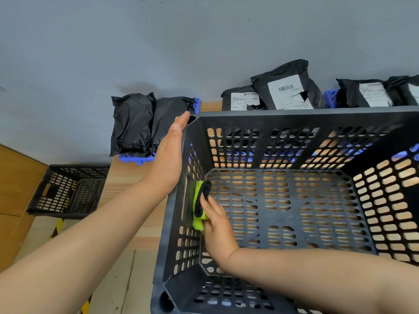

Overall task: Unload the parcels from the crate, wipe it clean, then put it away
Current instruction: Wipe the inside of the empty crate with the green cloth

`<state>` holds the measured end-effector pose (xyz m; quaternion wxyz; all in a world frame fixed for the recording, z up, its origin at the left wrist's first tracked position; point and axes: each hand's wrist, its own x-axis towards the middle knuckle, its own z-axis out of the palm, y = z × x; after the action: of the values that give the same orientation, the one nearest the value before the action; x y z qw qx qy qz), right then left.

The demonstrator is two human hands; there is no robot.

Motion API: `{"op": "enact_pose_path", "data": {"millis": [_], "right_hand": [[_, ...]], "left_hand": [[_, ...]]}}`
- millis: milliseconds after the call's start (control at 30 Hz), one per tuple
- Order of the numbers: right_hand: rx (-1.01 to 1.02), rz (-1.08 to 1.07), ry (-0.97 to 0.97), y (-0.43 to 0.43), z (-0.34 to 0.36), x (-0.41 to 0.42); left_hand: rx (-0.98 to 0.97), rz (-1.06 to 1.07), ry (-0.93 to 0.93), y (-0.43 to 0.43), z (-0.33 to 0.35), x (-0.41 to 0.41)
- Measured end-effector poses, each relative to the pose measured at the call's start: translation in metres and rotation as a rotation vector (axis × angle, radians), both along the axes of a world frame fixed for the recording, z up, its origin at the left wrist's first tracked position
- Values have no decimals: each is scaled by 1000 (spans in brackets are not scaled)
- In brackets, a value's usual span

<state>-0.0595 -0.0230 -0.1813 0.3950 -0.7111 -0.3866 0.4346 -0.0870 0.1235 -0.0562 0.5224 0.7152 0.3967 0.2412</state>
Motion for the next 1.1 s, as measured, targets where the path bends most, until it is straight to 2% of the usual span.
{"op": "enact_pose_path", "data": {"millis": [133,233,433,500,633,867,933,1000,1100], "right_hand": [[-217,92,48,-2,-28,6],[-288,116,74,6,-31,12],[-329,-151,382,24,-17,8],[-297,-148,371,21,-9,6],[-119,-6,110,8,23,3],[155,135,55,-20,70,-4],[204,203,13,-24,76,-5],[232,234,-13,-27,75,-6],[289,220,-40,-28,70,-7]], "left_hand": [[-4,4,1,2,-3,-1],[-3,-1,1,3,-4,-2],[-18,-2,-17,5,-7,-2],[-23,0,-3,6,-7,-1],[-7,14,-6,5,-4,0],[-4,99,15,-1,4,1],[82,127,33,-5,8,-1],[153,113,80,-12,11,-5],[153,55,135,-26,10,-18]]}}
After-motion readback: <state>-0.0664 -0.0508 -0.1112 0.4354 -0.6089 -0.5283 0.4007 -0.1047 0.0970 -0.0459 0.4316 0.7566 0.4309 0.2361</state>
